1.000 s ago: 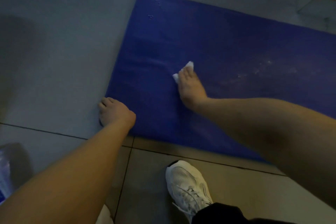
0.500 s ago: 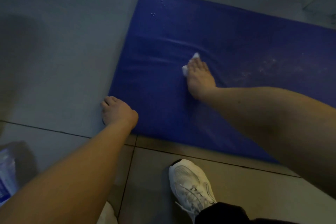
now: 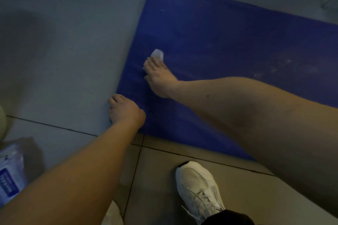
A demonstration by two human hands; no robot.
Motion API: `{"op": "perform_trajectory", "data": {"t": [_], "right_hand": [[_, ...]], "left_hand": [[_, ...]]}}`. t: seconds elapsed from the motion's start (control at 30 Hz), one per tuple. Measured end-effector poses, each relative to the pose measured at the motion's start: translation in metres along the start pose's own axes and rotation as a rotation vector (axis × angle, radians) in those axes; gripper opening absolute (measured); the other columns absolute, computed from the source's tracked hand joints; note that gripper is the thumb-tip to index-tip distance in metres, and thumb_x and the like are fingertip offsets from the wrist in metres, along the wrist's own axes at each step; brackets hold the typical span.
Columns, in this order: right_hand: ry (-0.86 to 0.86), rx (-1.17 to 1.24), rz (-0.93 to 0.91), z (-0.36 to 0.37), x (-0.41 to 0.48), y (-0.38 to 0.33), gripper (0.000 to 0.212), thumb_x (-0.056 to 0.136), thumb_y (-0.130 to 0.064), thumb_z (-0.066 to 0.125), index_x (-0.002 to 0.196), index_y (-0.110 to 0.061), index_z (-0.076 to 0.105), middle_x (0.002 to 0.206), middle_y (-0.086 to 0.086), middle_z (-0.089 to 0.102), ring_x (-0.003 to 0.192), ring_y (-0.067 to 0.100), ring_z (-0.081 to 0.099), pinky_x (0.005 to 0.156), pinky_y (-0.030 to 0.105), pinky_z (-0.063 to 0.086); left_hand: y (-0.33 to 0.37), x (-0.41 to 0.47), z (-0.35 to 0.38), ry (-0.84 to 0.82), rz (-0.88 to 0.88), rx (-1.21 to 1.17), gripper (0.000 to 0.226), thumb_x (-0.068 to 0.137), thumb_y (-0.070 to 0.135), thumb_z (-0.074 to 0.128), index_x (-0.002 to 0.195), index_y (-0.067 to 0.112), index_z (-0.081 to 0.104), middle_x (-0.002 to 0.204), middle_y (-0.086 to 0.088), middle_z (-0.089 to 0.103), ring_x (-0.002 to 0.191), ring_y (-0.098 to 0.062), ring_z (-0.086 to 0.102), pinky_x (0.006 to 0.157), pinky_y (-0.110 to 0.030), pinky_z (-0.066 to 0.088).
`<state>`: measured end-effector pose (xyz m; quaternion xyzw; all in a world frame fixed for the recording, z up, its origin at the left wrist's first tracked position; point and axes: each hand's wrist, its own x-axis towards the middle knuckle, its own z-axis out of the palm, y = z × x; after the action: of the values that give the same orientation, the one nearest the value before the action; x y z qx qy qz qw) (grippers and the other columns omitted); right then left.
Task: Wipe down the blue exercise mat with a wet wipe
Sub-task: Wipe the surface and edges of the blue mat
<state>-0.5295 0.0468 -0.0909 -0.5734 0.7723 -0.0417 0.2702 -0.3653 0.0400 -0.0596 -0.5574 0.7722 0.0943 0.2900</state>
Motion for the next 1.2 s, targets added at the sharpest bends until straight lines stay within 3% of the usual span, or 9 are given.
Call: {"op": "perform_trajectory", "data": {"t": [0.17, 0.33, 0.53, 0.77, 0.83, 0.9, 1.0, 1.13, 1.2], "right_hand": [[-0.056, -0.186, -0.077, -0.007, 0.009, 0.010, 0.061, 0.110, -0.034, 0.024, 0.161, -0.012, 0.000, 0.169, 0.003, -0.009, 0.154, 0.019, -0.016, 0.127, 0.042, -0.005], [0.083, -0.166, 0.225, -0.030, -0.007, 0.071, 0.060, 0.106, -0.015, 0.023, 0.160, -0.009, -0.003, 0.169, 0.004, -0.015, 0.155, 0.024, -0.014, 0.126, 0.043, -0.004], [0.179, -0.103, 0.687, -0.052, -0.034, 0.113, 0.065, 0.106, -0.017, 0.027, 0.158, -0.002, -0.009, 0.169, 0.014, -0.001, 0.155, 0.030, -0.009, 0.126, 0.046, -0.002], [0.219, 0.081, 0.172, -0.009, -0.037, 0.055, 0.043, 0.107, -0.015, 0.037, 0.145, 0.003, 0.044, 0.158, 0.020, 0.033, 0.151, 0.035, 0.021, 0.124, 0.043, 0.017], [0.172, 0.271, 0.080, -0.008, -0.049, 0.029, 0.043, 0.110, -0.022, 0.032, 0.147, -0.004, 0.045, 0.161, 0.010, 0.031, 0.148, 0.027, 0.031, 0.121, 0.041, 0.027], [0.168, 0.621, 0.177, -0.017, -0.054, 0.011, 0.041, 0.111, -0.029, 0.029, 0.138, -0.016, 0.057, 0.151, 0.000, 0.044, 0.121, 0.024, 0.059, 0.099, 0.041, 0.050], [0.282, 0.924, 0.325, -0.040, -0.045, -0.001, 0.039, 0.109, -0.028, 0.034, 0.111, -0.004, 0.064, 0.102, 0.001, 0.065, 0.090, 0.020, 0.061, 0.072, 0.032, 0.051], [0.085, 1.316, 0.377, -0.076, -0.042, -0.021, 0.042, 0.106, -0.038, 0.046, 0.118, -0.002, 0.064, 0.103, 0.012, 0.073, 0.095, 0.026, 0.073, 0.082, 0.039, 0.062], [-0.034, 1.369, 0.345, -0.095, -0.047, -0.031, 0.040, 0.100, -0.034, 0.058, 0.119, 0.001, 0.064, 0.103, 0.016, 0.075, 0.093, 0.027, 0.075, 0.082, 0.040, 0.062]], "left_hand": [[0.001, 0.001, -0.004, -0.014, 0.006, 0.029, 0.091, 0.094, 0.045, 0.052, 0.151, -0.011, 0.010, 0.157, -0.022, 0.016, 0.138, -0.034, 0.025, 0.108, -0.038, 0.038], [0.003, 0.000, -0.005, -0.023, 0.008, 0.042, 0.084, 0.093, 0.042, 0.049, 0.150, -0.010, 0.014, 0.154, -0.021, 0.019, 0.135, -0.034, 0.029, 0.104, -0.042, 0.044], [0.004, -0.002, -0.007, -0.029, -0.003, 0.063, 0.085, 0.093, 0.041, 0.048, 0.150, -0.011, 0.014, 0.155, -0.022, 0.019, 0.136, -0.034, 0.028, 0.102, -0.043, 0.046], [0.004, 0.004, -0.004, -0.039, -0.010, -0.014, 0.086, 0.093, 0.039, 0.053, 0.150, -0.012, 0.012, 0.155, -0.021, 0.017, 0.136, -0.033, 0.028, 0.108, -0.042, 0.043], [0.000, 0.007, -0.005, -0.062, 0.000, -0.050, 0.086, 0.094, 0.038, 0.054, 0.151, -0.010, 0.012, 0.155, -0.020, 0.018, 0.137, -0.032, 0.028, 0.109, -0.040, 0.041], [-0.007, 0.007, -0.010, -0.081, 0.001, -0.103, 0.084, 0.093, 0.038, 0.056, 0.153, -0.006, 0.016, 0.155, -0.018, 0.023, 0.138, -0.032, 0.029, 0.110, -0.040, 0.037], [-0.013, 0.006, -0.024, -0.060, 0.049, -0.230, 0.063, 0.095, 0.036, 0.052, 0.145, 0.002, 0.036, 0.148, -0.017, 0.035, 0.134, -0.033, 0.034, 0.110, -0.044, 0.038], [-0.014, -0.003, -0.062, -0.011, 0.146, -0.558, 0.051, 0.101, 0.030, 0.048, 0.145, 0.003, 0.043, 0.148, -0.019, 0.044, 0.133, -0.037, 0.043, 0.108, -0.045, 0.041], [-0.014, -0.008, -0.090, -0.004, 0.160, -0.794, 0.042, 0.102, 0.029, 0.047, 0.132, 0.002, 0.055, 0.137, -0.021, 0.055, 0.119, -0.036, 0.055, 0.101, -0.045, 0.046]]}}
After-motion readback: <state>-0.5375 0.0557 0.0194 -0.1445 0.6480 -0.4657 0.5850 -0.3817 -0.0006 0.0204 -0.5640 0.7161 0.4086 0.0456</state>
